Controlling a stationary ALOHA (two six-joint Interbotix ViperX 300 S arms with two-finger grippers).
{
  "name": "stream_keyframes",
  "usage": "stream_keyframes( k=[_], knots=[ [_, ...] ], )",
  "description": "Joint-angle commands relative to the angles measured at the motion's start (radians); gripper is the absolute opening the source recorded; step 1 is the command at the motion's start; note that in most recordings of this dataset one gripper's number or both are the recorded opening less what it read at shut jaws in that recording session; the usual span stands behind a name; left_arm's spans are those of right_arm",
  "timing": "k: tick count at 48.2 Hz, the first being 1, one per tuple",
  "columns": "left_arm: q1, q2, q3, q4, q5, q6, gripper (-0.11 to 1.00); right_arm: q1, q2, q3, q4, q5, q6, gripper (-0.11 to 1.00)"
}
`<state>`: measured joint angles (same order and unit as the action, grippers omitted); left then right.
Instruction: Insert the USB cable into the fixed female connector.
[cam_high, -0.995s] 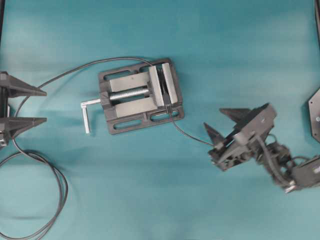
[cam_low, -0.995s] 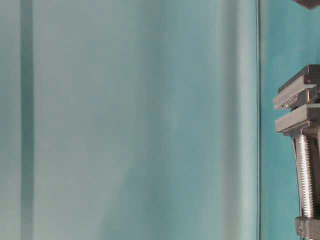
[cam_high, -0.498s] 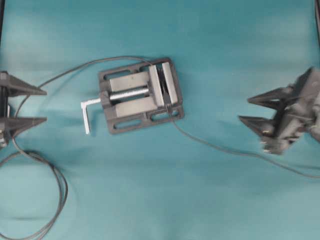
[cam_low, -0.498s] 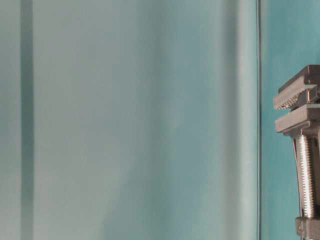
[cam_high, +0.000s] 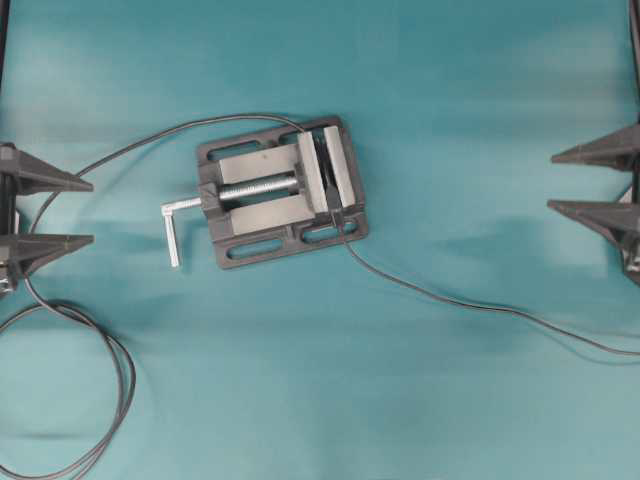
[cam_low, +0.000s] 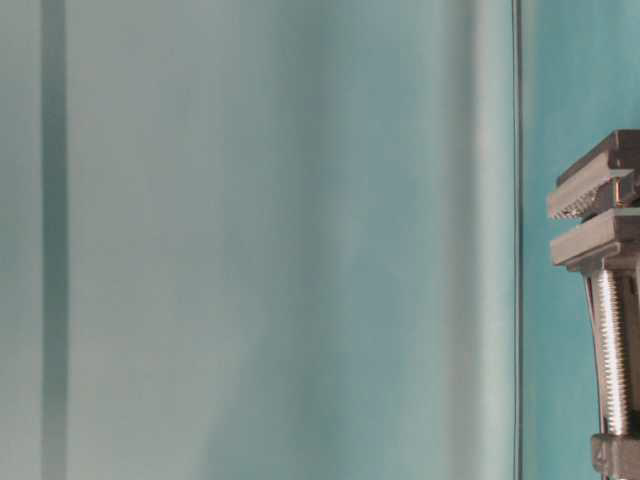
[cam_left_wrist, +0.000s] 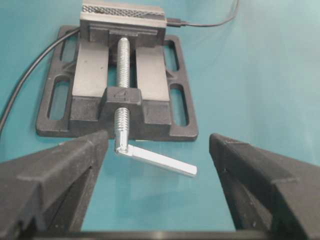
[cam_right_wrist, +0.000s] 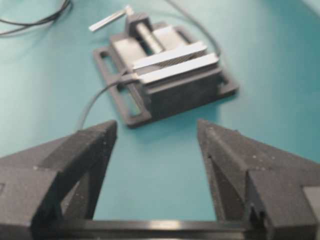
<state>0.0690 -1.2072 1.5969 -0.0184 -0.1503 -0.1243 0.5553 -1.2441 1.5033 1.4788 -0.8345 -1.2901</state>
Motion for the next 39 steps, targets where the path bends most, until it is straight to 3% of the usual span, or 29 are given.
stream_keyframes(
  k=[1, 8, 20, 29, 39],
  knots=[
    [0.003, 0.015, -0.012, 0.003, -0.006, -0.002, 0.99, -0.034, 0.008, -0.021, 0.003, -0.055, -0.018, 0.68],
    [0.003, 0.015, -0.012, 0.003, -0.005, -0.002, 0.99, -0.115, 0.008, -0.025, 0.003, -0.086, -0.017, 0.63],
    [0.003, 0.015, -0.012, 0.003, -0.005, -0.002, 0.99, -0.229, 0.008, -0.034, -0.021, 0.135, -0.015, 0.56],
    [0.003, 0.015, -0.012, 0.003, -0.006, -0.002, 0.99, -0.413, 0.009, -0.046, -0.103, 0.219, 0.003, 0.55],
    [0.003, 0.015, -0.012, 0.003, -0.005, -0.002, 0.99, -0.657, 0.106, -0.074, -0.161, 0.489, 0.034, 0.55]
  ],
)
